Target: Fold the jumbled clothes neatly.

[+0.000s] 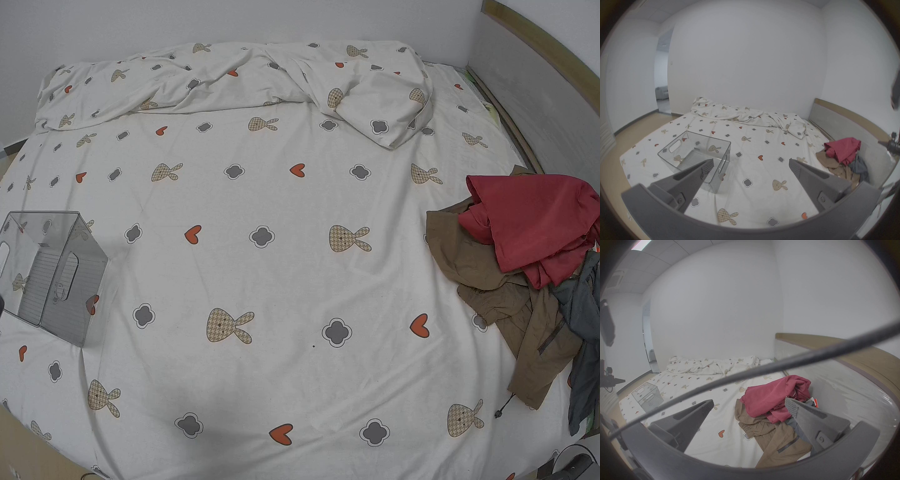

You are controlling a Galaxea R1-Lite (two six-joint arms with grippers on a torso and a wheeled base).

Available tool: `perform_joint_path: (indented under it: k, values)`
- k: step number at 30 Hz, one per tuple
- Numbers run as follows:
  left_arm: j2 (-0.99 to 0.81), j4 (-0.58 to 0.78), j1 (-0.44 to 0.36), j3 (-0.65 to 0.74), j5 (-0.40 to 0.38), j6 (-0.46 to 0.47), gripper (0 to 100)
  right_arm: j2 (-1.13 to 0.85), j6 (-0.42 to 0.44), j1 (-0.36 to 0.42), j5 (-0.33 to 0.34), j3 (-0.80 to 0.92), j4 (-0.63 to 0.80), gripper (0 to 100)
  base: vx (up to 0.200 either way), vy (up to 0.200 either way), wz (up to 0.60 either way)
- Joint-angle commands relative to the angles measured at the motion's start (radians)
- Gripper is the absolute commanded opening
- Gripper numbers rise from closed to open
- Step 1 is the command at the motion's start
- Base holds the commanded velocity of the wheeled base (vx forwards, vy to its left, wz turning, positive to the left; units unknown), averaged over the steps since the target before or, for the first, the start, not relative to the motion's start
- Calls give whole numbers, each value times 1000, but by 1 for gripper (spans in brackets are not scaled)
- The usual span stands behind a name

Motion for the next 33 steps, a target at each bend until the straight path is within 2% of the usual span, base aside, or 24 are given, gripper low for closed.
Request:
perform_joint_path:
  k: [1, 5, 7, 10, 15, 24, 30, 33]
  values:
    - [531, 137, -1, -419, -5, -251, 100, 665, 70, -130, 16, -289, 28, 100, 0, 0, 0]
    - [591, 318, -1, -509, -59, -272, 100, 843, 96, -173, 27, -345, 37, 100, 0, 0, 0]
    - [626, 435, 2, -586, -113, -277, 100, 942, 125, -214, 58, -365, 39, 100, 0, 0, 0]
    - [646, 513, 17, -629, -159, -283, 100, 1006, 166, -256, 107, -386, 39, 100, 0, 0, 0]
    - [641, 513, 31, -623, -173, -281, 100, 1032, 208, -329, 168, -426, 37, 100, 0, 0, 0]
    - [643, 511, 31, -617, -174, -280, 100, 1000, 206, -431, 173, -470, 45, 100, 0, 0, 0]
    - [638, 511, 31, -617, -174, -280, 100, 1021, 208, -441, 236, -480, 37, 100, 0, 0, 0]
    - [634, 511, 31, -617, -174, -280, 100, 1078, 209, -431, 237, -501, 31, 100, 0, 0, 0]
